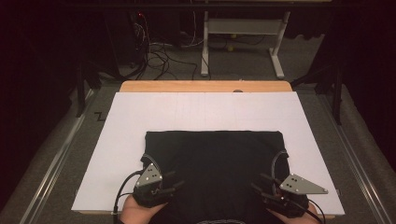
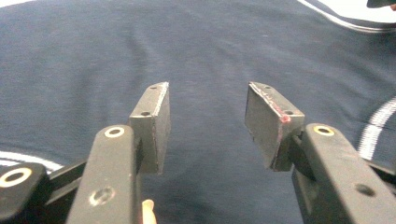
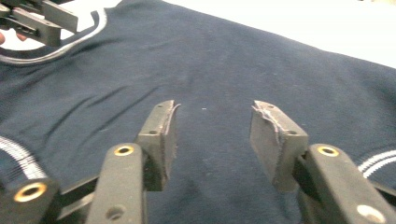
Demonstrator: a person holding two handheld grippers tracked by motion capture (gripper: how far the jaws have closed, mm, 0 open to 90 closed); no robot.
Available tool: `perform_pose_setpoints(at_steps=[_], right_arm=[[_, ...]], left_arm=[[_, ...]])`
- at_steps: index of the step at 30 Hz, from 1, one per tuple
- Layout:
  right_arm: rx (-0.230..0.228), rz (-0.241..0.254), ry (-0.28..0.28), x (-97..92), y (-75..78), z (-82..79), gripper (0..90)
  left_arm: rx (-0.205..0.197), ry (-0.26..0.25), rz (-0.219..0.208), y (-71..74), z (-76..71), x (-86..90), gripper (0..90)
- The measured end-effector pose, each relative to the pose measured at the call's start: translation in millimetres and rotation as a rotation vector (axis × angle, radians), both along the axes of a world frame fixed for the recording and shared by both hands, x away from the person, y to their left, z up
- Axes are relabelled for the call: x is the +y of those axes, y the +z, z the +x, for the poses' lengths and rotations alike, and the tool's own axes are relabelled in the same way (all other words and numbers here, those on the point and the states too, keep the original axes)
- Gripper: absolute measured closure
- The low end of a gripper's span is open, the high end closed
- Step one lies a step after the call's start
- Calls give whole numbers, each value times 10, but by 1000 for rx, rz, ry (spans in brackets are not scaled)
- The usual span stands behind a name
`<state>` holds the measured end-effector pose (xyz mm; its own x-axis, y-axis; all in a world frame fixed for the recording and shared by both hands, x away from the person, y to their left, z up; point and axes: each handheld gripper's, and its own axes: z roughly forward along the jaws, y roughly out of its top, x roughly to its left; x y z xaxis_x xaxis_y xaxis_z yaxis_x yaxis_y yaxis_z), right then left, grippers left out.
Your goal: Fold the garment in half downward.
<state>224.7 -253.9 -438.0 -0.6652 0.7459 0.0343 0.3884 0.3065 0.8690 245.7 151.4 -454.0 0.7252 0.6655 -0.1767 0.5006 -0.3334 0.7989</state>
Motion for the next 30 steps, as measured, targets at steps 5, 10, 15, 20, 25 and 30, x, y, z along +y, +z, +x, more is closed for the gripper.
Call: perform_pose_setpoints(at_steps=[5,10,15,20,25,30], right_arm=[[8,-13,-39,-39,-55,88,435],[13,-16,-70,-98,-100,148,372],[14,-1,-105,-174,-109,215,316],[6,12,-139,-248,-116,279,243],[-1,19,-168,-304,-127,318,179],[-4,33,-179,-295,-113,348,124]], left_arm=[[-6,33,-1,-37,89,113,422],[-46,70,17,-62,166,242,378],[-55,99,-3,-76,226,348,306],[-72,115,-21,-51,249,432,267],[-59,148,-39,-42,312,530,183],[-67,169,-44,-66,349,597,124]])
